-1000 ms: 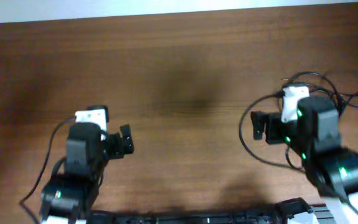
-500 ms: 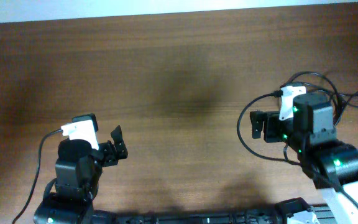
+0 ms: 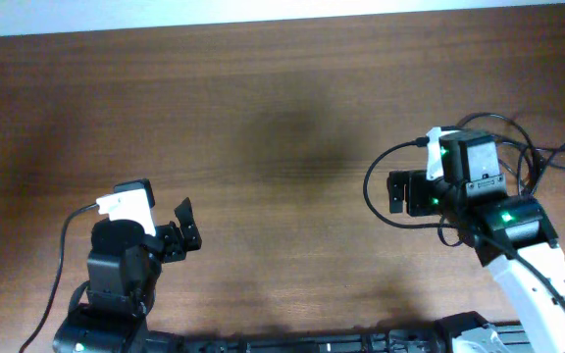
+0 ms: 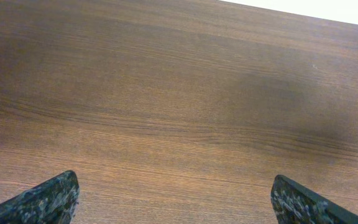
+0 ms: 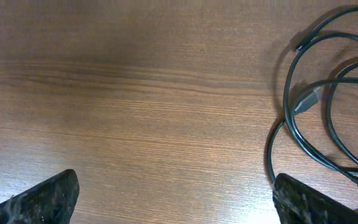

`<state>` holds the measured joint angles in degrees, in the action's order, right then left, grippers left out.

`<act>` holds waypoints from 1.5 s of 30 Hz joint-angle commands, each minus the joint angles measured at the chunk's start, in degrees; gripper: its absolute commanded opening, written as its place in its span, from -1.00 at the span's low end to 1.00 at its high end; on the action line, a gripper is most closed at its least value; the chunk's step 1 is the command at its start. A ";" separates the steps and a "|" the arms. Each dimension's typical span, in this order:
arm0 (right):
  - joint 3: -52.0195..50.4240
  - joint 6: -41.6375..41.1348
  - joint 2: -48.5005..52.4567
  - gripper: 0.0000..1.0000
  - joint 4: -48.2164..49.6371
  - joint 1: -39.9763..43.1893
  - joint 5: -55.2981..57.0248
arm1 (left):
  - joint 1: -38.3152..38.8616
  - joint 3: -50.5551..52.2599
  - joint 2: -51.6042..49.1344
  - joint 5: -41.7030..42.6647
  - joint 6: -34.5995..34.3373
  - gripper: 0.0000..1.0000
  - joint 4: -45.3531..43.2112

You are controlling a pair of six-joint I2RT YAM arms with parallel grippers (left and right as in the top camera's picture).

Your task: Untangle cables

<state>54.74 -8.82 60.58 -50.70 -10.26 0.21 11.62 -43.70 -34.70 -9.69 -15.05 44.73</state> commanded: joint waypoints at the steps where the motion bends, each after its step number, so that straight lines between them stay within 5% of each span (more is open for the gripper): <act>1: -0.48 -0.07 -2.14 0.97 0.04 0.15 0.70 | -0.15 0.50 0.17 -0.63 -0.76 0.98 -0.11; 23: -1.38 2.60 -32.54 0.97 0.66 2.91 9.51 | -0.15 0.50 0.17 -0.63 -0.76 0.98 -0.11; 35: -33.11 2.54 -53.66 0.98 37.99 4.02 9.07 | -0.15 0.50 0.17 -0.63 -0.76 0.98 -0.11; 45: -44.35 2.54 -60.39 0.97 45.66 4.72 9.29 | -0.15 0.50 0.17 -0.63 -0.76 0.98 -0.11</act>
<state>11.77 -6.44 0.89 -5.58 -6.46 8.99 11.62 -43.55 -34.74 -9.72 -15.25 44.73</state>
